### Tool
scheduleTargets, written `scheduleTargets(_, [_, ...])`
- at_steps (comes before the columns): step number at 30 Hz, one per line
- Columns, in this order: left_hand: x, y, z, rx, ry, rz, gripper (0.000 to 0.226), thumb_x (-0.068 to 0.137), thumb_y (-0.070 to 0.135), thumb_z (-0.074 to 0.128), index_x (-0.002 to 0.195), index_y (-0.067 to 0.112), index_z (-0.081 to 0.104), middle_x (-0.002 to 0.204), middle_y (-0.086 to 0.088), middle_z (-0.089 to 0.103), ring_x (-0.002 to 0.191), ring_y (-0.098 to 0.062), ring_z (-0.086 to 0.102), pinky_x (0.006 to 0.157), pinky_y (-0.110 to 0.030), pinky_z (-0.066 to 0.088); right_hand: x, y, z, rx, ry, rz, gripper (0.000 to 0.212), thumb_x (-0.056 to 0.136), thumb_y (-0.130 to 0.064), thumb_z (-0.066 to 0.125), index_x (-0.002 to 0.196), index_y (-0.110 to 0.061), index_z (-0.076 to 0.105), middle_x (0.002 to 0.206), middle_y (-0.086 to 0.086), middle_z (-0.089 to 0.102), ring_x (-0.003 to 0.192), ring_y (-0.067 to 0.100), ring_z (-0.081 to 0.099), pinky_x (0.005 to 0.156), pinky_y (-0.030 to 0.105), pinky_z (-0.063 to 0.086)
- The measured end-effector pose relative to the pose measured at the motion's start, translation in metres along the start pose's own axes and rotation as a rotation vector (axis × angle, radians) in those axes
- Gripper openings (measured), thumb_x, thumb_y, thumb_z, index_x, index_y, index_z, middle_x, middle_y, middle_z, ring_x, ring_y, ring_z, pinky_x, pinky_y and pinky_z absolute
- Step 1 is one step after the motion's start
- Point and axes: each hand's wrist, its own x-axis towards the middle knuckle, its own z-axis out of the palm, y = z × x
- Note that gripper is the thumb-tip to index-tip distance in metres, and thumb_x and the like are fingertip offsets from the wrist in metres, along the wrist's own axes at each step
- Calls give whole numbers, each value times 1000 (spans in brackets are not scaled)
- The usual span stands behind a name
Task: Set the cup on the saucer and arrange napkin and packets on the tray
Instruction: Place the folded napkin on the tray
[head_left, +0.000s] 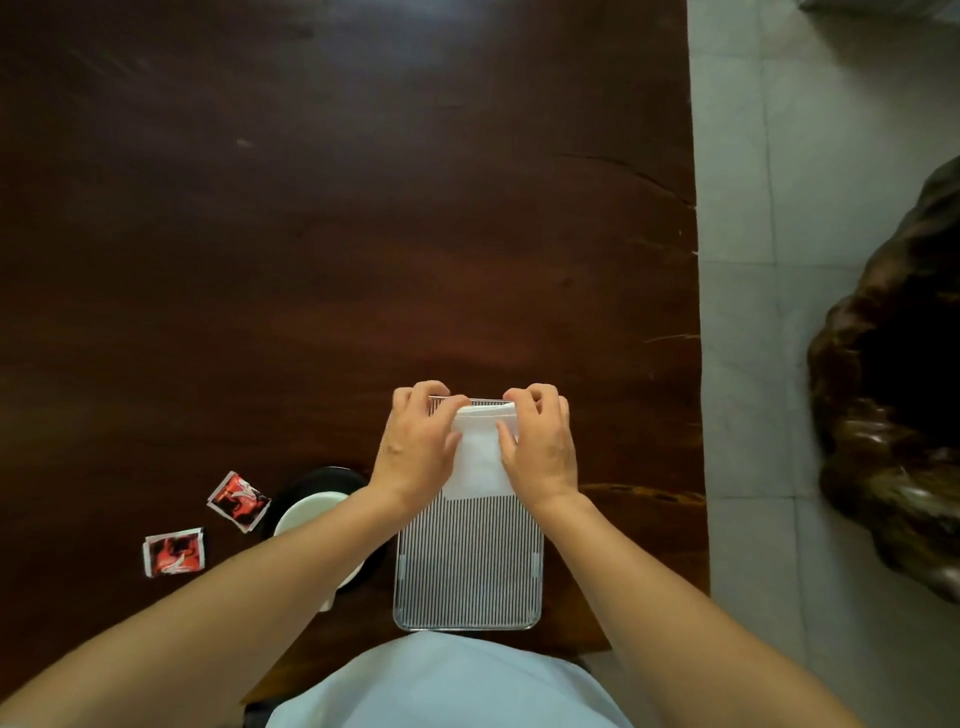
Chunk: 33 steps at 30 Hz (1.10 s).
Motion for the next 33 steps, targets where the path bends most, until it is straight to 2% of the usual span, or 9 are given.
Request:
scheduleTargets(2, [-3,-5,3,102,-38,191,38,77,-3,75,112,10,70,110,-13,60,95,-30,53,71,-37,57,-7,2,3,-66,-22,-122,27,85,-12,73,111,-10,65,116,10,56,103,25,54,72,35,60])
scheduleTargets(4, [-5,-11,8,109,-97,246,36,75,-8,72,107,8,71,107,-14,59,93,-30,53,67,-39,58,-13,4,6,-121,-124,-187,27,91,-14,66,117,-10,62,126,12,54,111,27,52,77,36,59])
scheduleTargets(8, [-2,-9,7,57,-115,122,37,72,-7,78,106,4,71,109,-14,57,93,-28,56,64,-36,59,-20,3,3,-138,-256,-152,54,98,-26,57,147,-11,41,152,12,36,136,28,36,101,34,49])
scheduleTargets(17, [4,-6,-9,-107,-69,-32,31,86,2,70,117,4,68,127,-13,54,104,-27,62,84,-39,58,-33,-3,-8,-220,-417,-184,81,93,-47,60,155,-15,19,165,9,5,150,28,9,113,42,36])
scheduleTargets(19, [4,-3,-20,-146,-2,-62,31,82,-4,72,112,2,70,120,-14,57,98,-27,64,81,-39,58,-34,-8,-12,-185,-413,-159,75,94,-43,61,153,-16,24,164,9,9,150,27,11,114,41,35])
scheduleTargets(21, [0,-5,-34,-149,57,-75,31,79,-10,69,107,4,70,114,-12,58,93,-26,64,79,-41,58,-34,-14,-19,-111,-346,-148,61,95,-37,61,146,-14,37,158,10,25,146,25,22,111,38,38])
scheduleTargets(24, [-10,-12,-57,-76,122,-51,23,87,-4,64,106,7,70,111,-10,60,95,-25,62,78,-38,56,-35,-24,-29,-37,-254,-164,45,96,-30,59,136,-11,52,142,7,45,136,22,38,104,35,43])
scheduleTargets(29, [-52,-27,-87,29,191,-49,20,93,5,61,108,12,70,108,-6,65,99,-24,61,76,-36,55,-44,-50,-37,1,-248,-236,41,98,-27,56,136,-11,55,134,5,56,127,22,49,104,38,46])
scheduleTargets(33, [-92,-43,-99,51,222,-109,18,93,8,60,106,14,69,105,-4,66,96,-24,61,73,-36,54,-55,-78,-33,2,-242,-319,27,96,-24,57,116,-8,65,114,7,64,110,25,58,92,40,50])
